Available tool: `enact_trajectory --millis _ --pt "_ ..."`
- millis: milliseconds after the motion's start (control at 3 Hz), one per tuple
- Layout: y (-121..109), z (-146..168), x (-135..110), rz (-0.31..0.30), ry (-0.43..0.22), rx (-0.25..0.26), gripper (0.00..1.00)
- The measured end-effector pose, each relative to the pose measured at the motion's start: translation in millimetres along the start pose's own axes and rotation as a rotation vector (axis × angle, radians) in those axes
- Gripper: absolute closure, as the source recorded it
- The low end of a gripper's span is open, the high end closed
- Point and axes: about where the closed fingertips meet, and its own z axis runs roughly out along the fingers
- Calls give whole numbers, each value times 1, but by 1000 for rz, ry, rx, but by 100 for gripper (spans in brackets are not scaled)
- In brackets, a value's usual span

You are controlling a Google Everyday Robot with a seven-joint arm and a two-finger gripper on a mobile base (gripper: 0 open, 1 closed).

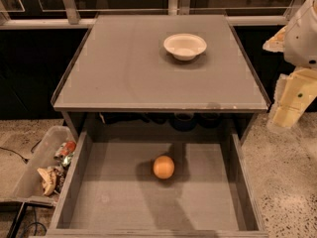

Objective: Pick orange from top drawer and place on counter

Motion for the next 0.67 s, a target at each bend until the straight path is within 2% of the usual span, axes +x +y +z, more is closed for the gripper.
enact_trajectory --millis 333,667 --pt "2 -1 1 4 2 0 0" --pt "12 23 7 10 -62 -25 0"
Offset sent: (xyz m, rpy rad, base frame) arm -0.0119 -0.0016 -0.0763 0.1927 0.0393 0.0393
